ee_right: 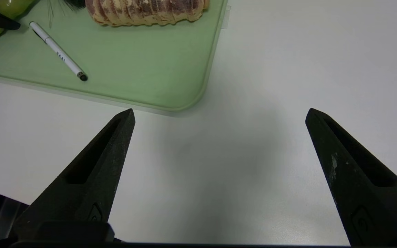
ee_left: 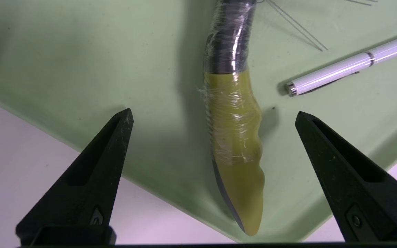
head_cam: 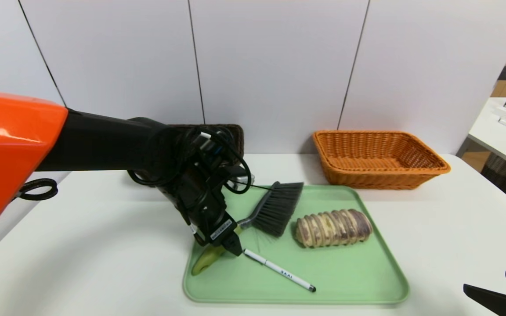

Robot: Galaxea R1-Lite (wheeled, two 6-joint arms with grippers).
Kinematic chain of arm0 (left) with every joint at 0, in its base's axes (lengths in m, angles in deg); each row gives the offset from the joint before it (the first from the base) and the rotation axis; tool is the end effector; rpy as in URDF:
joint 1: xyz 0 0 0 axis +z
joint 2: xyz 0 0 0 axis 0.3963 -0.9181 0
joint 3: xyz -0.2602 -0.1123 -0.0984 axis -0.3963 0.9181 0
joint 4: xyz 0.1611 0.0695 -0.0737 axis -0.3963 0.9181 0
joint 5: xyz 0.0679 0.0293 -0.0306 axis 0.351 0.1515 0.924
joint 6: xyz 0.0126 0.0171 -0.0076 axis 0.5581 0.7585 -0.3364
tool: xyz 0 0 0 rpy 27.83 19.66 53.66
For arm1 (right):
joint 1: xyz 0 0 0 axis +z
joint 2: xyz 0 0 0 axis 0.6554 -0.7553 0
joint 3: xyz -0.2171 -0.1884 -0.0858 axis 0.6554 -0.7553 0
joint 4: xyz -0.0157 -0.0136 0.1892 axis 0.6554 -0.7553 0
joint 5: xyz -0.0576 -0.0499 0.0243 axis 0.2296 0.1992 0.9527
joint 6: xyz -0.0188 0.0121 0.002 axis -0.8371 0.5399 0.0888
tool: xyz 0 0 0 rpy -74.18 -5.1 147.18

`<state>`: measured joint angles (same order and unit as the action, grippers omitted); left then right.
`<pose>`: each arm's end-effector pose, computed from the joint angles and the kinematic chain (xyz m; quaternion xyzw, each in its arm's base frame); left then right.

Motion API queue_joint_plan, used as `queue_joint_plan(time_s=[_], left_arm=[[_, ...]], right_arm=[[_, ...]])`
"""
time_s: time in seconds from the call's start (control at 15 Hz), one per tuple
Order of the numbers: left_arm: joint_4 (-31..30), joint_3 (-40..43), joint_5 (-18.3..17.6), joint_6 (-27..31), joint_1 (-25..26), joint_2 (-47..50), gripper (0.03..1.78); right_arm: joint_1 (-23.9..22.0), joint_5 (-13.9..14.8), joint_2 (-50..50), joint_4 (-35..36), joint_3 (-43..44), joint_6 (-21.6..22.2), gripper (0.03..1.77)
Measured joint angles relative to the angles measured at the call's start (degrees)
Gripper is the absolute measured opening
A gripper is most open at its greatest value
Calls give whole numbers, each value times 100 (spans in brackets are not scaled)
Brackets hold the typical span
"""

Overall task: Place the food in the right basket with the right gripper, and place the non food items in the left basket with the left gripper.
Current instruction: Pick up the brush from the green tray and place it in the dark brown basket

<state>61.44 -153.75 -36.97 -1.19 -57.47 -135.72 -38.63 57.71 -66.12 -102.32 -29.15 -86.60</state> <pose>0.3008 -0.2079 0.1591 0.2246 0.4843 -0.3744 0.7582 0.0782 0.0091 0.1727 0.0527 0.3039 0.1400 0.9409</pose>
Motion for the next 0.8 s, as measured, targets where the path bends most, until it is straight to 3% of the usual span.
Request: queue_joint_plan(time_s=[0.8], left_arm=[[1,-16,177,111,-44,-94,169]], right_arm=[[-12,1,106,-13,-69,2,171]])
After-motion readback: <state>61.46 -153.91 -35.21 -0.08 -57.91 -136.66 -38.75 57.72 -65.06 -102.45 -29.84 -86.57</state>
